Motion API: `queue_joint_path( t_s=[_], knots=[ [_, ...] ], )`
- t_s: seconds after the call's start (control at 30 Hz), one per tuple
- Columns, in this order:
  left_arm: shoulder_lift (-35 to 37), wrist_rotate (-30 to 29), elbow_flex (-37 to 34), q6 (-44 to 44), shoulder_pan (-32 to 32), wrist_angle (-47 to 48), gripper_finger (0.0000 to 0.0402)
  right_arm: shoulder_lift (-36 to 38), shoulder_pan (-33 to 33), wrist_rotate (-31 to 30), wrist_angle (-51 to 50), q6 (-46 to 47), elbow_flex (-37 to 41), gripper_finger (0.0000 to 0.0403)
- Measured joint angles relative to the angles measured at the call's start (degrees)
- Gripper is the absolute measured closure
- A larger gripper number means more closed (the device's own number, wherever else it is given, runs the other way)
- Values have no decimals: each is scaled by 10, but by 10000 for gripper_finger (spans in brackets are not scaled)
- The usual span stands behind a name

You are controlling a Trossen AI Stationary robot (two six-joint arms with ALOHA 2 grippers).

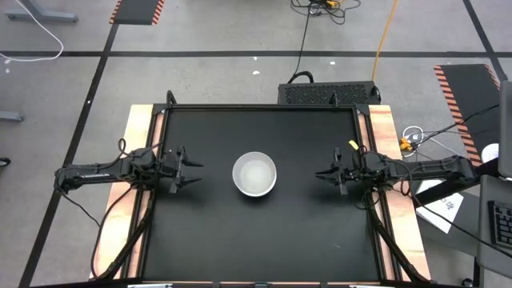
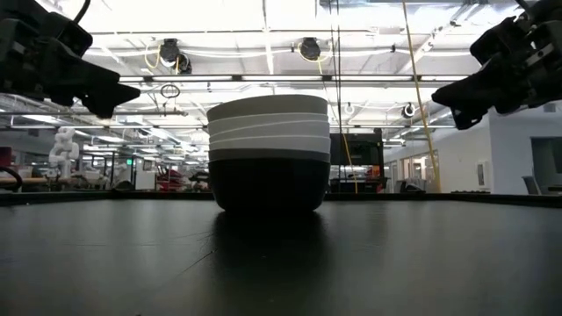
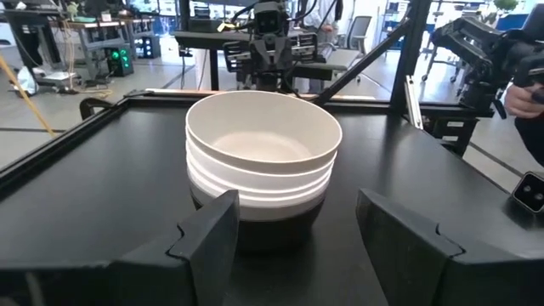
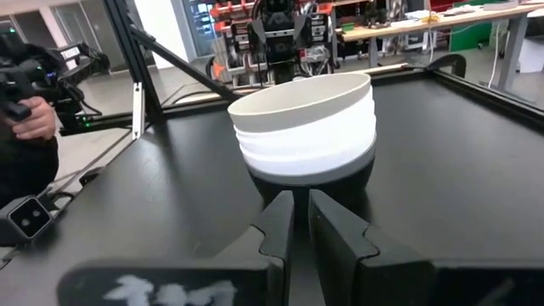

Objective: Nest bowls inside each other
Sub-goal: Return to Home Position

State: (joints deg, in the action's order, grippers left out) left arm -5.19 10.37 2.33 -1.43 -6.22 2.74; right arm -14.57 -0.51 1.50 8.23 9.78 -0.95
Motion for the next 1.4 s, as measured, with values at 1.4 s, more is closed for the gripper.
queue_joint_path(
  t_s=[1.4],
  knots=[
    [-50,27,0,-27,0,-4,250,-1,-1,0,-3,-4,2,369]
  ],
)
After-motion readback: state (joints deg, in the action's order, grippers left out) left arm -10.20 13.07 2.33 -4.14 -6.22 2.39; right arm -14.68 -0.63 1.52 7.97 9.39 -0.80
